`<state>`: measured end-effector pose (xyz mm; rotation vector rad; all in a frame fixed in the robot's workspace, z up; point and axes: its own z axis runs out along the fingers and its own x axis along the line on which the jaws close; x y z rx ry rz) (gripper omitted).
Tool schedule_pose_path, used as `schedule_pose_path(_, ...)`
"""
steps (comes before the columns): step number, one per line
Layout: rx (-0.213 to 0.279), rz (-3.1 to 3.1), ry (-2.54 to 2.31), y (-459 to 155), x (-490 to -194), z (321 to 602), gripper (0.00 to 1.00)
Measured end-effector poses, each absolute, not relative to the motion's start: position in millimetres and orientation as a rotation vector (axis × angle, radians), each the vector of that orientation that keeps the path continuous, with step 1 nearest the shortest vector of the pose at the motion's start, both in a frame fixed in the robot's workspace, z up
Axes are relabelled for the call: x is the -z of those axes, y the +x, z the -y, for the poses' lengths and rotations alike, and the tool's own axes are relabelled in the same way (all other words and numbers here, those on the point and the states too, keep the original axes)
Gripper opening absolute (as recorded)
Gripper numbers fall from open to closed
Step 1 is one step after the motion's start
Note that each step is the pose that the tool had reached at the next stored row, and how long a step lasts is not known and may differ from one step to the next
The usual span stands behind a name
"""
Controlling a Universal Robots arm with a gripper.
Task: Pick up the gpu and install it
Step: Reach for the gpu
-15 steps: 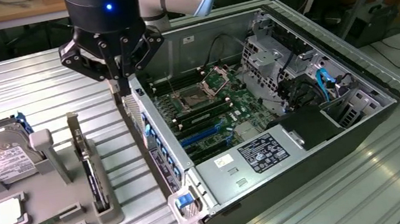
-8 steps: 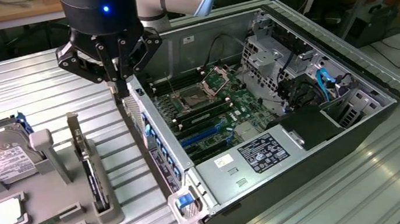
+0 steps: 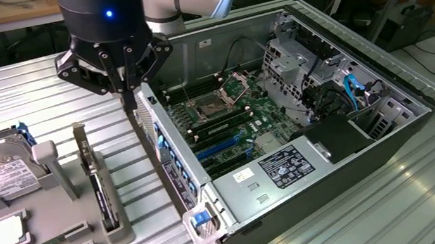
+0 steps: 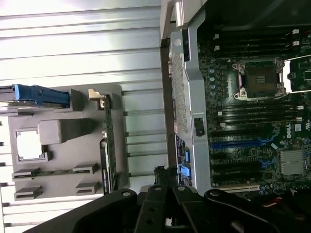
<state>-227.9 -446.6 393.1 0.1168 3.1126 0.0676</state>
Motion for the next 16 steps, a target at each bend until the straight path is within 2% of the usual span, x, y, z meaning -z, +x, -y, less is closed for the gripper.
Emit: schedule_pose_path(16,-0.068,-3.113,0.117,-236.9,-393.0,453.1,0.11)
